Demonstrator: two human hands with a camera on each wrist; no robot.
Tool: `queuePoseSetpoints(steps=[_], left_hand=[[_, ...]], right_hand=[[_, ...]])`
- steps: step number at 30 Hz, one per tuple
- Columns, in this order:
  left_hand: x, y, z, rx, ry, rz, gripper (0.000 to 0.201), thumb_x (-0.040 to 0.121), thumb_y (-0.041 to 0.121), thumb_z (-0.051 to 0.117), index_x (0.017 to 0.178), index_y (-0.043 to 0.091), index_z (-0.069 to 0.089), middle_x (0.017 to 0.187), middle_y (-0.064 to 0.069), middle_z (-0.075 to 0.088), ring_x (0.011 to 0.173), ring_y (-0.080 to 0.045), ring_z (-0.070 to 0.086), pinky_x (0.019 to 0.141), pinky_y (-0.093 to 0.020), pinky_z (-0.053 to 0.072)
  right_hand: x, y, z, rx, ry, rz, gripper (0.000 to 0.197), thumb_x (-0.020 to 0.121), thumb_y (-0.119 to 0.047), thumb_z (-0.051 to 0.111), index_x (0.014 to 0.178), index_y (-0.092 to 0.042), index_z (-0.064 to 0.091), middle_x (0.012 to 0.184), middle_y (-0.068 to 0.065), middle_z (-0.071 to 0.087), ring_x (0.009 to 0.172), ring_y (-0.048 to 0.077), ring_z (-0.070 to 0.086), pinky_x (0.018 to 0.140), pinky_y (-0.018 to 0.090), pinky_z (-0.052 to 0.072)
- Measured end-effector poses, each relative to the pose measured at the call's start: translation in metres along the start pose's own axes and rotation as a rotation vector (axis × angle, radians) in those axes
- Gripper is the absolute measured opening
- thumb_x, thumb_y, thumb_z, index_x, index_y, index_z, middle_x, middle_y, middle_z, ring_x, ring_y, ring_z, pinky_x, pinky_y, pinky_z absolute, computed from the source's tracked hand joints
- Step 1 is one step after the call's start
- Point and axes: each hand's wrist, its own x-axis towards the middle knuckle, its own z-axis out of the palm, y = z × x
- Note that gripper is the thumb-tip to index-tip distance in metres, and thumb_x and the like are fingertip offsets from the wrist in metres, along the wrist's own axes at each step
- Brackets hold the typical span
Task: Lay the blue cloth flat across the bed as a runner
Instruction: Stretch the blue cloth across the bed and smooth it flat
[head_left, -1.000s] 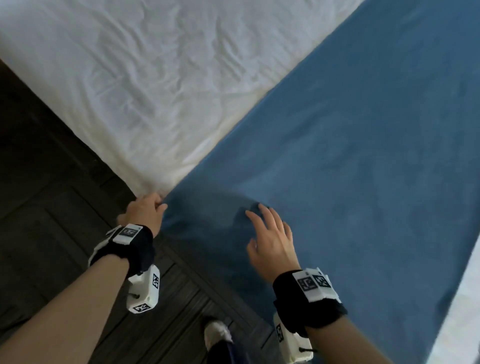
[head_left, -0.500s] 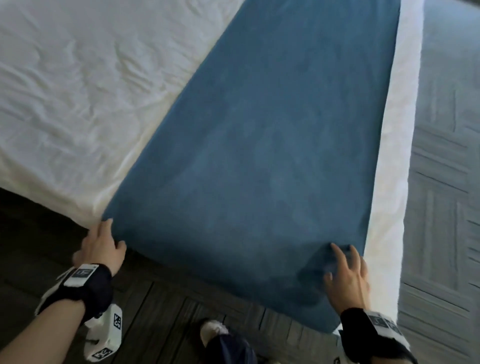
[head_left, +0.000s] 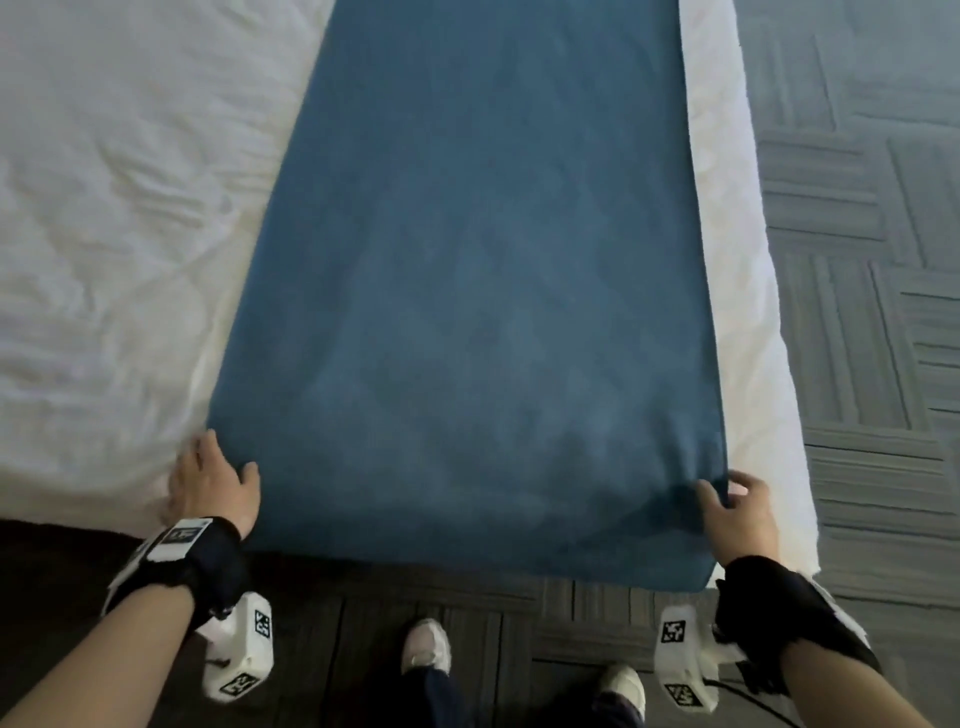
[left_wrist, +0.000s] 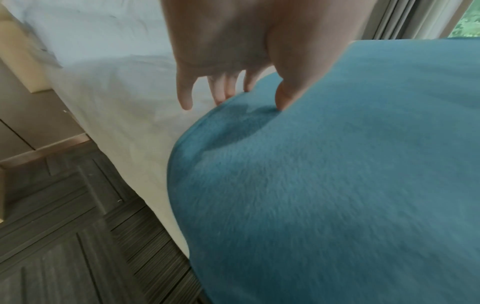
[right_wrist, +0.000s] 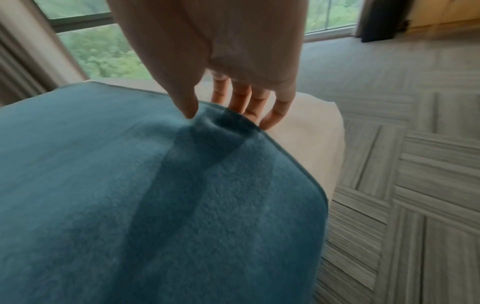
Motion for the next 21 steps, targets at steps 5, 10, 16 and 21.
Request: queuePoseSetpoints(steps=[5, 10, 16, 21], left_hand=[[0.055, -0.015, -0.010, -0.104, 0.007, -0.073, 0.033, 0.090, 0.018, 0.055, 0.113, -0.005, 0.057, 0.119, -0.034, 0.056, 0.113, -0.048, 0.051, 0.095, -0.052, 0.042], [0.073, -0.027, -0.013, -0.171, -0.094, 0.002, 0.032, 0.095, 0.024, 0.049, 0.106, -0.004, 0.059, 0.111, -0.031, 0.063, 0.103, -0.047, 0.057, 0.082, -0.044, 0.041], [0.068, -0.046, -0.006, -0.144, -0.051, 0.036, 0.028, 0.096, 0.023, 0.047, 0.087, -0.002, 0.055, 0.100, -0.036, 0.060, 0.093, -0.050, 0.054, 0.070, -0.040, 0.033], [0.048, -0.074, -0.004, -0.109, -0.103, 0.067, 0.026, 0.096, 0.020, 0.048, 0.078, 0.002, 0.051, 0.096, -0.036, 0.061, 0.090, -0.049, 0.056, 0.068, -0.039, 0.032]], right_hand=[[0.002, 0.007, 0.014, -0.040, 0.058, 0.141, 0.034, 0.094, -0.019, 0.049, 0.120, 0.002, 0.051, 0.119, 0.031, 0.058, 0.110, 0.045, 0.054, 0.096, 0.046, 0.041], [-0.005, 0.013, 0.020, -0.068, 0.096, 0.139, 0.031, 0.095, -0.013, 0.044, 0.114, 0.009, 0.054, 0.118, 0.035, 0.057, 0.111, 0.047, 0.052, 0.095, 0.045, 0.039], [-0.021, 0.024, 0.012, -0.043, 0.159, 0.098, 0.028, 0.094, -0.013, 0.048, 0.110, 0.007, 0.058, 0.113, 0.032, 0.061, 0.106, 0.047, 0.054, 0.092, 0.045, 0.040], [-0.042, 0.053, -0.006, -0.136, 0.088, 0.105, 0.026, 0.093, -0.016, 0.052, 0.106, 0.003, 0.064, 0.111, 0.031, 0.063, 0.104, 0.048, 0.055, 0.090, 0.044, 0.041]])
